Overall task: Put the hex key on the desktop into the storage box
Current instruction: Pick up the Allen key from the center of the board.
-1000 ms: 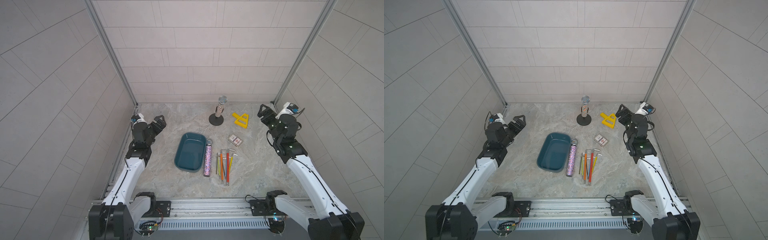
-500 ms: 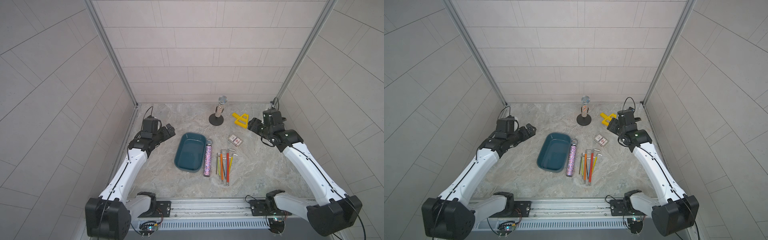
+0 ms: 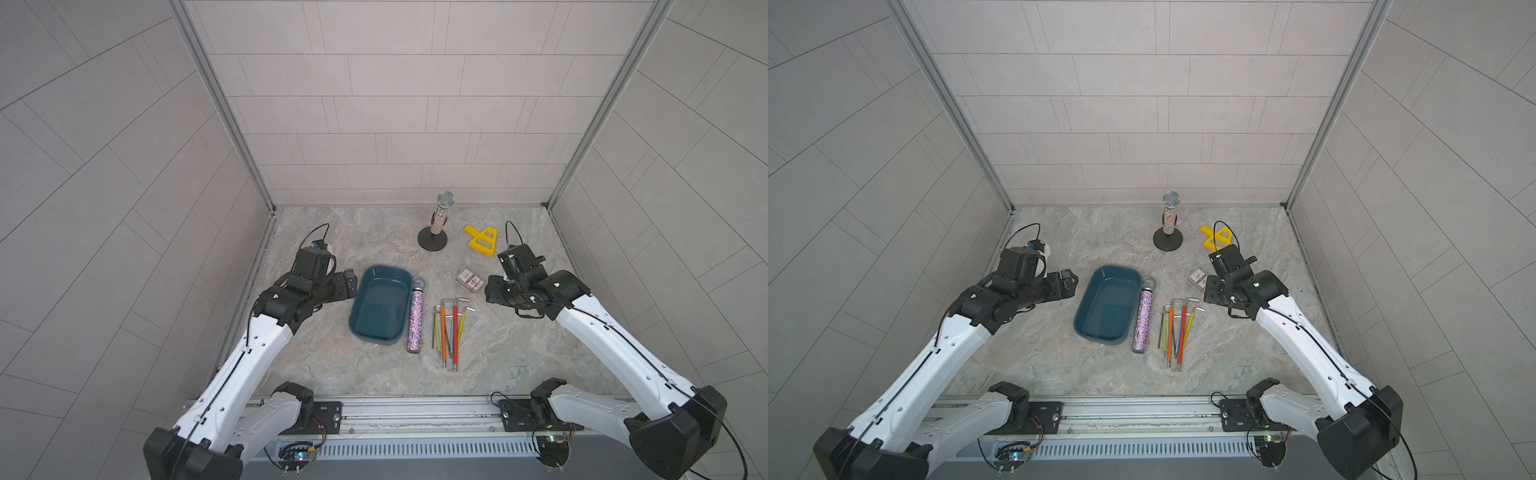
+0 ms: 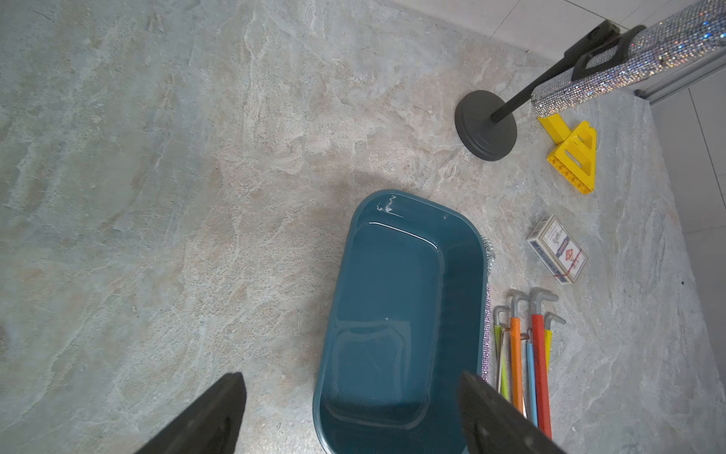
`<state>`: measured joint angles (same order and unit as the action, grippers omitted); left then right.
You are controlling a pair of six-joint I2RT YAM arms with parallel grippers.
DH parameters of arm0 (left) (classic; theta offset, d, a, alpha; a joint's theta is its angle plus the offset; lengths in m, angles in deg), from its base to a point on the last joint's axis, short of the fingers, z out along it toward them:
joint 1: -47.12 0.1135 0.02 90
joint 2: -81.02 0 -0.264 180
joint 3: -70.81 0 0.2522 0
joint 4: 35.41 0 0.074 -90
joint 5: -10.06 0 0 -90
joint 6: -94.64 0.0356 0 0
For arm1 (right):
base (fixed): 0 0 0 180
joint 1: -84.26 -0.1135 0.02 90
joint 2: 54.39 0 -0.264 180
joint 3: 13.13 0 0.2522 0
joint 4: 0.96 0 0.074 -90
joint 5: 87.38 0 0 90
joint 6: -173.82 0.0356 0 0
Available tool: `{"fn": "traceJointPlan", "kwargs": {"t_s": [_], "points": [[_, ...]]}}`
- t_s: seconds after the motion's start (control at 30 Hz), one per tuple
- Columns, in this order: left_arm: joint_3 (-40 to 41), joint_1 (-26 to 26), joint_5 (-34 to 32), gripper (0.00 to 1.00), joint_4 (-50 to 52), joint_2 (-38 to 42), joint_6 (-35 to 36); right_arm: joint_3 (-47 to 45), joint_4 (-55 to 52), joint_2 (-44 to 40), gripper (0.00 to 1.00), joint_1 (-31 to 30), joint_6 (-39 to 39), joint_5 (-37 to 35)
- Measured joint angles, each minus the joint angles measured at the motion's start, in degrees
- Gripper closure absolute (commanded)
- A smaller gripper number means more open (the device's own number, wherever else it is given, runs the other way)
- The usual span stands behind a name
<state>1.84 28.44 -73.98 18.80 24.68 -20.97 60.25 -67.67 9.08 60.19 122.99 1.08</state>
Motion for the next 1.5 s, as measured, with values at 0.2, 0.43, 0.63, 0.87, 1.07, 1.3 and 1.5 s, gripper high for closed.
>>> {"fn": "traceJointPlan", "kwargs": {"t_s": [0.2,0.43,0.63,0.87,1.07,1.3,1.5], "points": [[1.77,-0.87,0.76,0.17,0.92,0.42,-0.85,-3.28,-0.9,1.46,0.51,-4.66,1.79,0.26],[1.99,-4.96,0.37,0.18,1.7,0.07,-2.25,-3.41,0.13,4.66,0.55,-10.05,4.33,0.2],[2.4,-5.35,-0.96,0.18,2.6,0.22,-2.78,-2.89,2.16,10.16,0.65,-15.78,6.14,-0.46],[1.84,-4.68,-3.69,0.18,6.29,0.83,0.66,-1.77,4.13,17.92,0.68,-17.7,7.8,-0.74],[1.86,1.22,-2.58,0.17,6.99,4.33,3.58,-1.9,7.15,22.1,0.67,-17.31,9.2,0.11],[2.08,4.33,0.33,0.17,6.67,4.87,5.07,-1.99,9.44,28.02,0.67,-15.89,10.64,2.16],[2.67,4.42,1.84,0.17,6.51,4.79,5.18,-2.62,11.28,29.59,0.71,-15.52,11.74,3.34]]}}
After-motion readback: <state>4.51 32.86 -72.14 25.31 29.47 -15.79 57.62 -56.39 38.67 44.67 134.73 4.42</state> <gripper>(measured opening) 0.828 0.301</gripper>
